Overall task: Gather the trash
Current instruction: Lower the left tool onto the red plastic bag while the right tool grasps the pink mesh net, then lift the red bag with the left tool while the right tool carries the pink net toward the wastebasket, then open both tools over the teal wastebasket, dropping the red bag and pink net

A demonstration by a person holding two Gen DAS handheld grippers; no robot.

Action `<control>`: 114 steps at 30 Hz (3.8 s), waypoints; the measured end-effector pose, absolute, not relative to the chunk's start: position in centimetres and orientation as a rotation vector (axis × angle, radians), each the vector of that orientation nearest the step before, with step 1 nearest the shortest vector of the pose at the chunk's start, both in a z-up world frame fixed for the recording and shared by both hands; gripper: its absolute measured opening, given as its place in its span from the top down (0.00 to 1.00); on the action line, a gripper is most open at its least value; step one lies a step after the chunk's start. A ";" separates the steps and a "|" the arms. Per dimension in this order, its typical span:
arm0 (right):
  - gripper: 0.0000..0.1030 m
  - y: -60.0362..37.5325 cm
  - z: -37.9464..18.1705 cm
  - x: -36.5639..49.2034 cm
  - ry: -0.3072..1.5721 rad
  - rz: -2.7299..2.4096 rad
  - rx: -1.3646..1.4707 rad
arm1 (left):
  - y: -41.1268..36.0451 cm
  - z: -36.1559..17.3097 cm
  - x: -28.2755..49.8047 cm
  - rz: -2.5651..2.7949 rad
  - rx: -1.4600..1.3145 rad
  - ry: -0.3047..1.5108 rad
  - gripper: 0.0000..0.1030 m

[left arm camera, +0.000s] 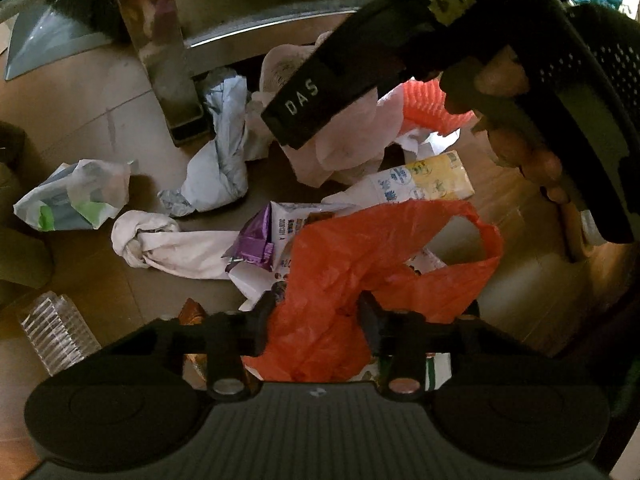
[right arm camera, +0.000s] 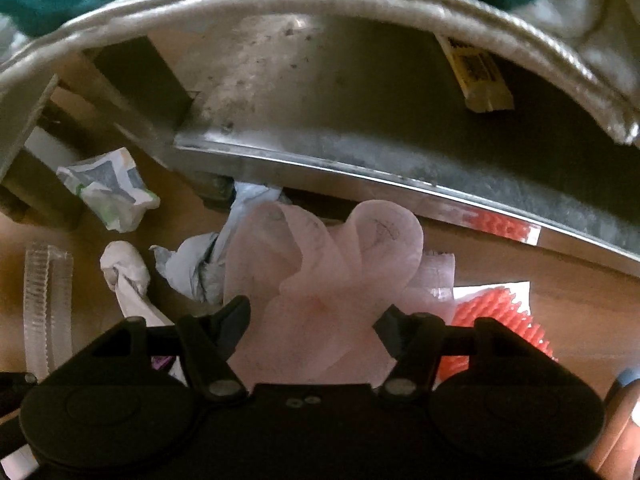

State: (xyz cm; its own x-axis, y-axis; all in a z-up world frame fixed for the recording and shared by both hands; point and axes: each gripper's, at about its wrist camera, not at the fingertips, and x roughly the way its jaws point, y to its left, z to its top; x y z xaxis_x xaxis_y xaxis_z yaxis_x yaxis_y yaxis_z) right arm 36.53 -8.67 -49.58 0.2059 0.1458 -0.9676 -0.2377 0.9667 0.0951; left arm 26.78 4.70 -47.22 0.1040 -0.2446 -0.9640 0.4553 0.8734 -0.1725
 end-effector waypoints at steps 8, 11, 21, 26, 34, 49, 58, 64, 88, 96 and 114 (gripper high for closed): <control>0.95 -8.6 -48.8 36.1 1.353 0.282 -0.114 | 4.8 -46.4 26.8 -0.518 0.188 1.369 0.86; 0.96 -9.1 -47.1 35.6 1.335 0.293 -0.106 | 5.1 -45.6 26.7 -0.535 0.177 1.363 0.87; 0.96 -12.2 -38.7 32.3 1.251 0.306 -0.040 | 5.8 -40.7 25.8 -0.606 0.218 1.316 0.88; 0.96 -13.3 -33.3 30.5 1.186 0.345 -0.005 | 5.8 -36.2 25.5 -0.609 0.283 1.253 0.88; 0.96 -15.0 -22.7 27.2 1.051 0.418 -0.026 | 5.6 -26.5 24.8 -0.577 0.344 1.107 0.88; 0.97 -18.9 -4.6 19.0 0.683 0.464 -0.116 | 5.9 -8.6 19.4 -0.349 0.117 0.904 0.88; 0.97 -21.8 4.9 17.4 0.444 0.431 -0.157 | 5.3 2.7 17.4 -0.252 0.034 0.709 0.88; 0.97 -22.7 9.8 19.1 0.337 0.414 -0.159 | 4.5 10.2 18.5 -0.196 -0.021 0.557 0.88; 0.96 -20.7 8.7 35.0 0.434 0.405 -0.182 | -3.8 12.5 37.8 -0.144 -0.004 0.582 0.88; 0.87 -20.9 6.2 37.3 0.503 0.398 -0.176 | -5.0 8.2 40.9 -0.146 0.040 0.663 0.88; 0.65 -21.6 7.4 35.0 0.487 0.392 -0.179 | -4.4 8.0 39.0 -0.158 0.020 0.648 0.33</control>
